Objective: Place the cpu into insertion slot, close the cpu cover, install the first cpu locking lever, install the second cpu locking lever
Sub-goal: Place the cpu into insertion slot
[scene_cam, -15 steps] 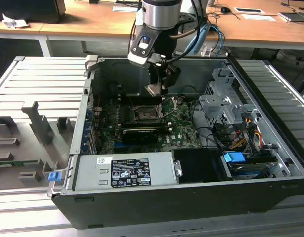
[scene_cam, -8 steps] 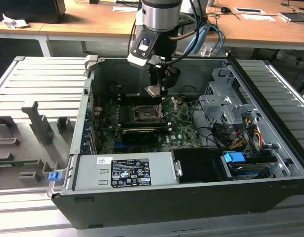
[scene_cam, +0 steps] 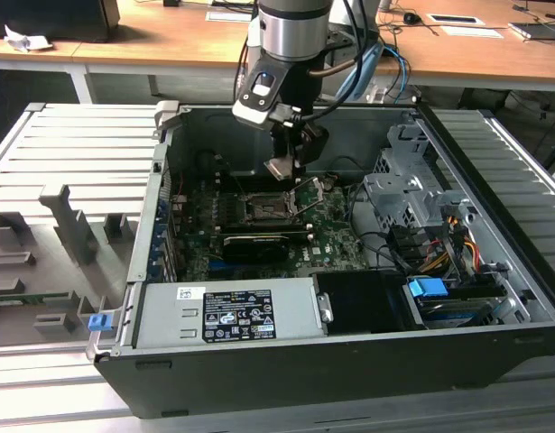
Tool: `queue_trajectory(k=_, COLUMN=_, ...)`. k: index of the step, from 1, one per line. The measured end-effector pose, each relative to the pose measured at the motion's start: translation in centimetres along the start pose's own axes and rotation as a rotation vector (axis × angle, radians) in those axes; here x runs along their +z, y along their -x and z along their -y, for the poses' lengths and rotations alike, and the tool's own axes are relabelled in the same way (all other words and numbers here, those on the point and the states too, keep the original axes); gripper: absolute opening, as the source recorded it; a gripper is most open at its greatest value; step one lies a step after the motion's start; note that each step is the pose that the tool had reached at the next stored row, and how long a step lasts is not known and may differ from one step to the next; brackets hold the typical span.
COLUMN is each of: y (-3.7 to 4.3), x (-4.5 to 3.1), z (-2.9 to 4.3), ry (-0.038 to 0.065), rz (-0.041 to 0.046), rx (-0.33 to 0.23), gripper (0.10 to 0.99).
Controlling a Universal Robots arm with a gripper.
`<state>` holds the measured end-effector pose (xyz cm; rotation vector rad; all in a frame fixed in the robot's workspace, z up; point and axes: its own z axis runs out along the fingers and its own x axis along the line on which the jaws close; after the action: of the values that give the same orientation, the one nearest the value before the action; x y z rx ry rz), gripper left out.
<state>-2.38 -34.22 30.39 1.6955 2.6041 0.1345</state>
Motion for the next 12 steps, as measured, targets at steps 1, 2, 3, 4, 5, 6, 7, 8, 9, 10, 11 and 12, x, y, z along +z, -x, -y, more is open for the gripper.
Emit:
queue_trajectory(k=1, y=0.00, x=0.14, z=0.01, ry=0.000, rz=-0.0001, rx=0.000, gripper=0.529)
queue_trajectory(k=2, y=0.00, x=0.20, z=0.01, ry=0.000, rz=-0.0001, rx=0.000, gripper=0.529)
queue_trajectory(k=3, y=0.01, x=0.26, z=0.02, ry=0.000, rz=-0.0002, rx=0.000, gripper=0.529)
queue_trajectory(k=4, y=0.01, x=0.36, z=0.03, ry=0.000, rz=-0.0003, rx=0.001, gripper=0.529)
queue_trajectory(k=5, y=0.01, x=0.43, z=0.04, ry=0.000, rz=-0.0002, rx=0.001, gripper=0.529)
queue_trajectory(k=6, y=0.01, x=0.52, z=0.04, ry=0.000, rz=-0.0002, rx=0.001, gripper=0.529)
queue_trajectory(k=7, y=0.01, x=0.56, z=0.05, ry=0.000, rz=0.0000, rx=0.003, gripper=0.529)
queue_trajectory(k=8, y=0.01, x=0.61, z=0.05, ry=0.000, rz=0.0006, rx=0.009, gripper=0.529)
queue_trajectory(k=9, y=0.01, x=0.65, z=0.06, ry=0.000, rz=0.0010, rx=0.013, gripper=0.529)
queue_trajectory(k=10, y=0.01, x=0.70, z=0.06, ry=0.001, rz=0.0020, rx=0.024, gripper=0.529)
queue_trajectory(k=11, y=0.01, x=0.74, z=0.07, ry=0.001, rz=0.0029, rx=0.033, gripper=0.529)
queue_trajectory(k=12, y=0.02, x=0.89, z=0.08, ry=0.001, rz=0.0050, rx=0.058, gripper=0.529)
